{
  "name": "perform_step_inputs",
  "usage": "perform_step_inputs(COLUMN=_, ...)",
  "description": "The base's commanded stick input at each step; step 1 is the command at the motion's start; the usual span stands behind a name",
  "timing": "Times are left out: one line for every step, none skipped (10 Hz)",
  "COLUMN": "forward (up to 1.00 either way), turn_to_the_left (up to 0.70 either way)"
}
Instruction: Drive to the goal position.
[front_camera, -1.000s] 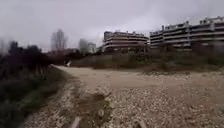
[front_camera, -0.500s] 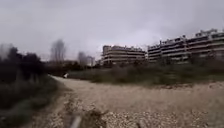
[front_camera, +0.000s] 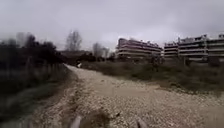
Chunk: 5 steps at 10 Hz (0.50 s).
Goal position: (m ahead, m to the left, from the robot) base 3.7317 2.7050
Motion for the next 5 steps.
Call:
perform_step_inputs(forward=0.50, turn_to_the_left=0.00)
perform_step_inputs(forward=0.50, turn_to_the_left=0.00)
perform_step_inputs(forward=0.50, turn_to_the_left=0.00)
perform_step_inputs(forward=0.50, turn_to_the_left=0.00)
perform_step_inputs(forward=0.50, turn_to_the_left=0.00)
